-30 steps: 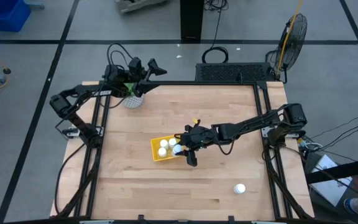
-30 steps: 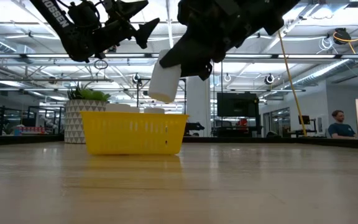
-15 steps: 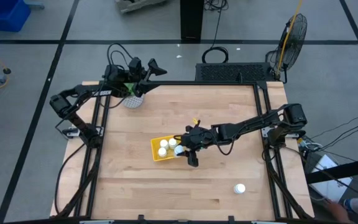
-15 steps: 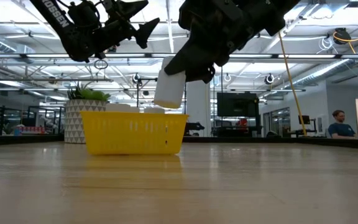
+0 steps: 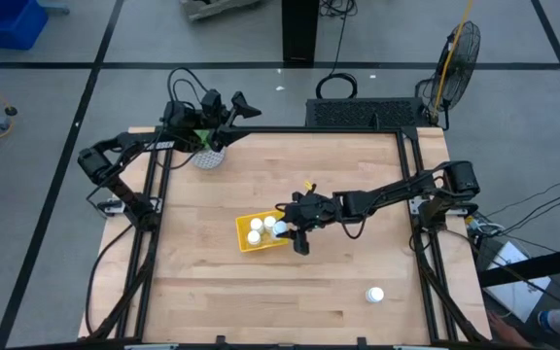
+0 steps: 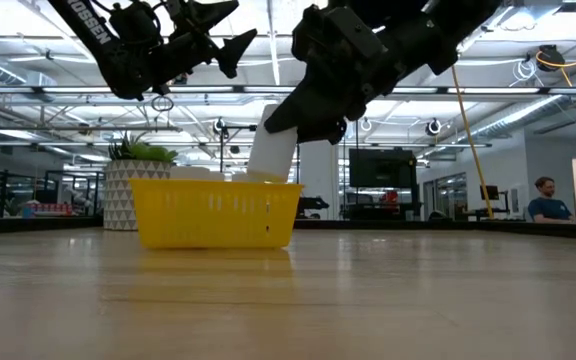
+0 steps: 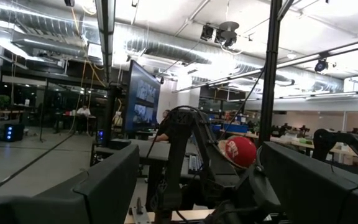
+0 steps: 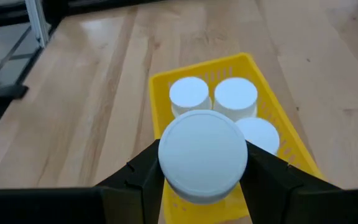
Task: Pick and place pill bottles into a basket
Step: Put the white medicine bottle into the yellow bin
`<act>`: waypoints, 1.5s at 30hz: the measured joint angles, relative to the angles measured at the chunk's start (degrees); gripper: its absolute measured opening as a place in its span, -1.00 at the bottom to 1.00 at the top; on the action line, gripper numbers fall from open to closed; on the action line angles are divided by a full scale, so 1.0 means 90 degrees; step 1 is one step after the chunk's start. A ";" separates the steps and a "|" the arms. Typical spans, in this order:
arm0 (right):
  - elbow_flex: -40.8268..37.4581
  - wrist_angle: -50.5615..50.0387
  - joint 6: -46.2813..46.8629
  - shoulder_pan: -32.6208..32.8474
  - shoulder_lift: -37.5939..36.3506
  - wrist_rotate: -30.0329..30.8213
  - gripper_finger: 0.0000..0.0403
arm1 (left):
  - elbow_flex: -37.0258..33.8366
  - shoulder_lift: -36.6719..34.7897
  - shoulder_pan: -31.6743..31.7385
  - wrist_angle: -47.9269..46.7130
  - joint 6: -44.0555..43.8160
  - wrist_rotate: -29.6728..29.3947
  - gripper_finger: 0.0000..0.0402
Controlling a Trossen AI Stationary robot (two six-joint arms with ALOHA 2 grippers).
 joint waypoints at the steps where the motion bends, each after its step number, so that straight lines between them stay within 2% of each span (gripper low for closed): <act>1: 0.0000 0.0028 -0.0012 0.0000 0.0051 -0.0002 -0.21 | 0.0000 -0.0001 0.0000 0.0000 0.0000 0.0000 0.71; 14: -0.0001 0.0099 0.0121 0.0015 0.0409 -0.0347 -0.21 | 0.0000 -0.0002 0.0049 -0.0002 0.0002 -0.0007 0.71; 21: 0.0000 -0.0426 0.0124 0.0028 0.0409 -0.0493 -0.21 | 0.0000 -0.0002 0.0046 0.0000 0.0002 -0.0007 0.70; 45: -0.0002 -0.0627 0.0400 0.0111 0.0409 -0.0515 -0.18 | 0.0000 -0.0002 0.0046 0.0000 0.0002 -0.0005 0.70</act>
